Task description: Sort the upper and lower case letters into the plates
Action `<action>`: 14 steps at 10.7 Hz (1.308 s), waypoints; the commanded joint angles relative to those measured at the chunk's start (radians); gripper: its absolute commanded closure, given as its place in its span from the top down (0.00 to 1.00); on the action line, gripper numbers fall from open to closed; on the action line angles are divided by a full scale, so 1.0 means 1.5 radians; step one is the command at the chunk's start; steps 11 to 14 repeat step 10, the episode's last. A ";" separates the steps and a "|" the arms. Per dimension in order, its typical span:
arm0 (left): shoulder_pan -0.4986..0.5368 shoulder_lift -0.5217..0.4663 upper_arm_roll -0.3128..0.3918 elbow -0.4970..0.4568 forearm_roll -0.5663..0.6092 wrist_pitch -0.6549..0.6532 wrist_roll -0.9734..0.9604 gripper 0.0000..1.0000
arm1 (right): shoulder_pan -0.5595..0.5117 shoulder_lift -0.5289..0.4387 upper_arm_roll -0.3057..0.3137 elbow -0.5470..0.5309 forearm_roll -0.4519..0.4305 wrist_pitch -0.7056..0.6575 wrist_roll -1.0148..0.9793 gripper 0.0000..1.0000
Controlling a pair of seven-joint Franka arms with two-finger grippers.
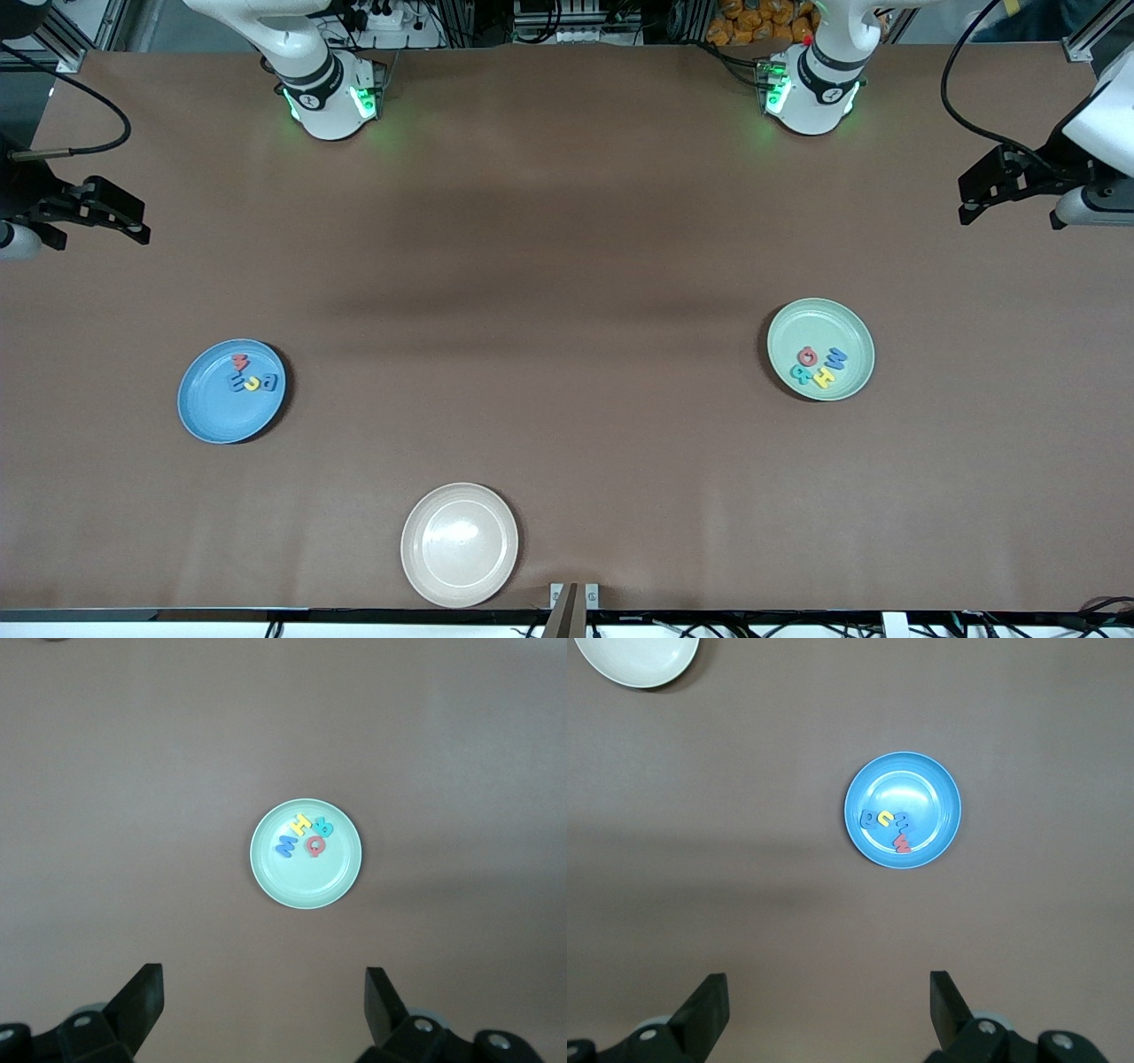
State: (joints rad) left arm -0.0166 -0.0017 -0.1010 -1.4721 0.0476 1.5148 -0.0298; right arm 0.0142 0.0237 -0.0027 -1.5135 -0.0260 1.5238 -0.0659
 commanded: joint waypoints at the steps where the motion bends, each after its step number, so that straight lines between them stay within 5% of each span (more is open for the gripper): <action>1: 0.009 -0.011 -0.004 0.003 -0.001 -0.028 0.018 1.00 | -0.005 0.005 0.001 0.011 0.007 -0.011 -0.002 1.00; 14: 0.007 -0.011 0.032 0.012 -0.035 -0.049 0.017 1.00 | -0.005 0.007 0.001 0.010 0.007 -0.013 -0.001 1.00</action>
